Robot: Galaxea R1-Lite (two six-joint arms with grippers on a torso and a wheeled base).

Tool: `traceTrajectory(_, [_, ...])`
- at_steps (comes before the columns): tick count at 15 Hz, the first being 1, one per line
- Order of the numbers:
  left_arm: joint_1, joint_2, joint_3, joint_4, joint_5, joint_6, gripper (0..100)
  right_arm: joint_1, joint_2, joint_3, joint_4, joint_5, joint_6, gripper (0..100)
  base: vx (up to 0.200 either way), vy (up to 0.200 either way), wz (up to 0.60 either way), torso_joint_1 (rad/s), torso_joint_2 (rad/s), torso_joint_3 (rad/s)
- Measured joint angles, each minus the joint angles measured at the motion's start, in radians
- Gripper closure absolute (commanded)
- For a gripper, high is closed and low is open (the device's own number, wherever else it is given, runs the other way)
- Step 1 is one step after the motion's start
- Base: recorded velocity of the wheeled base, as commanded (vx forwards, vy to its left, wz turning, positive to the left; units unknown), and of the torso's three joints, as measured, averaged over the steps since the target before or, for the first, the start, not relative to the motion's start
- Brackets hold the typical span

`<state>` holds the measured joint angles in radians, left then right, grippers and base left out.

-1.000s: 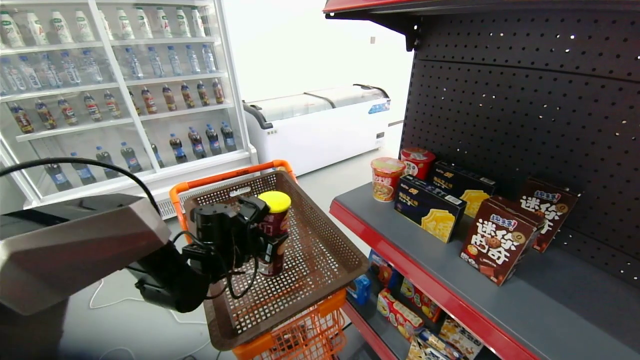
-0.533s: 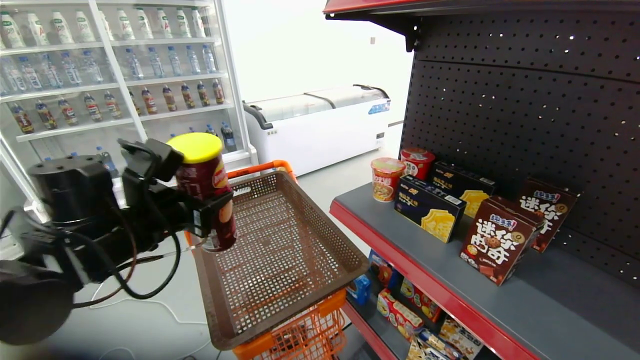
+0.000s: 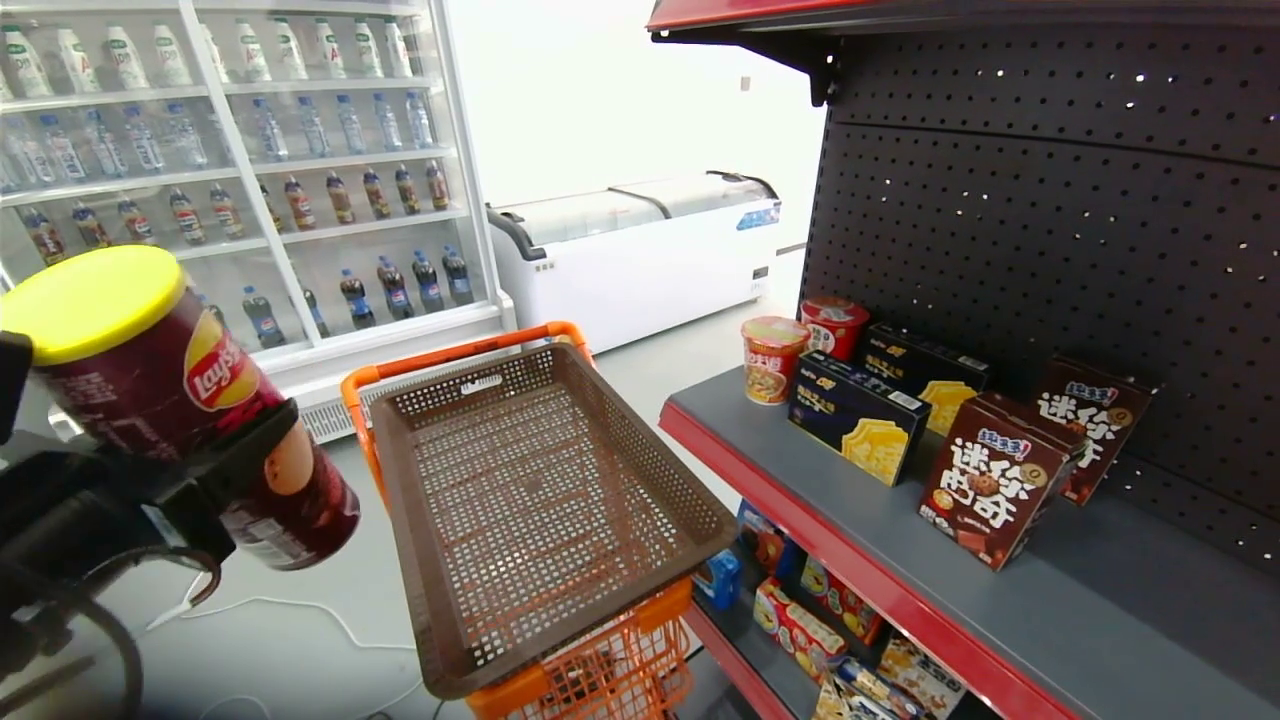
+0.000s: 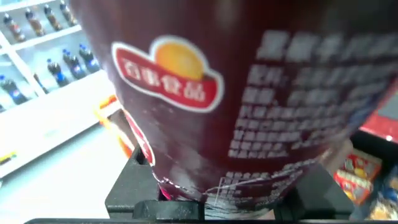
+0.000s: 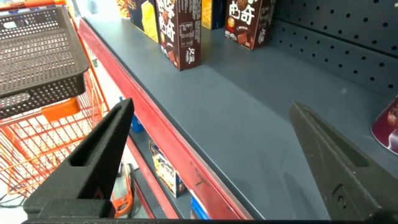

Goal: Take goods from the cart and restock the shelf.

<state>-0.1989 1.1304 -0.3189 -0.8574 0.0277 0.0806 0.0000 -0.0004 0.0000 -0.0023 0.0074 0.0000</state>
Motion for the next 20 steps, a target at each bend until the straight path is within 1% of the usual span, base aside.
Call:
traceTrajectory(2, [-0.001,-0.097,0.027,0.1,0.003,-0.001,100,0.0,0.0,0.0,0.0,0.0,0.0,0,0.0,0.0,0.0,0.0,0.0,0.0])
traceTrajectory(3, [-0.002,-0.147,0.032,0.167,0.002,-0.001,100,0.0,0.0,0.0,0.0,0.0,0.0,0,0.0,0.0,0.0,0.0,0.0,0.0])
traceTrajectory(5, [-0.002,-0.248,0.031,0.334,0.004,0.003,100,0.0,0.0,0.0,0.0,0.0,0.0,0,0.0,0.0,0.0,0.0,0.0,0.0])
traceTrajectory(6, [0.0,-0.29,0.021,0.384,0.016,0.004,100,0.0,0.0,0.0,0.0,0.001,0.0,0,0.0,0.0,0.0,0.0,0.0,0.0])
traceTrajectory(7, [0.004,-0.32,0.015,0.403,0.036,0.004,100,0.0,0.0,0.0,0.0,0.001,0.0,0,0.0,0.0,0.0,0.0,0.0,0.0])
traceTrajectory(8, [0.005,-0.343,0.011,0.406,0.056,0.002,100,0.0,0.0,0.0,0.0,0.001,0.0,0,0.0,0.0,-0.6,0.007,0.0,0.007])
traceTrajectory(9, [0.006,-0.359,0.01,0.407,0.061,-0.001,100,0.0,0.0,0.0,0.0,0.002,0.0,0,0.0,0.0,-0.6,0.002,0.0,0.002])
traceTrajectory(11, [0.009,-0.383,0.011,0.409,0.06,-0.013,100,0.001,0.0,0.0,0.0,0.003,0.0,0,0.0,0.0,-0.6,0.0,0.0,0.0])
traceTrajectory(15, [0.005,-0.413,0.014,0.484,0.049,-0.014,100,0.0,0.0,0.0,0.0,0.003,0.0,0,0.0,0.0,-0.6,0.006,0.0,0.002])
traceTrajectory(19, [0.012,-0.459,0.038,0.516,0.061,-0.015,100,0.0,0.0,0.0,0.0,0.003,0.0,0,0.0,0.0,-0.6,0.002,0.0,0.004])
traceTrajectory(20, [0.013,-0.477,0.044,0.529,0.061,-0.02,100,0.0,0.0,0.0,0.0,0.004,0.0,0,0.0,0.0,-0.6,0.002,0.0,0.002])
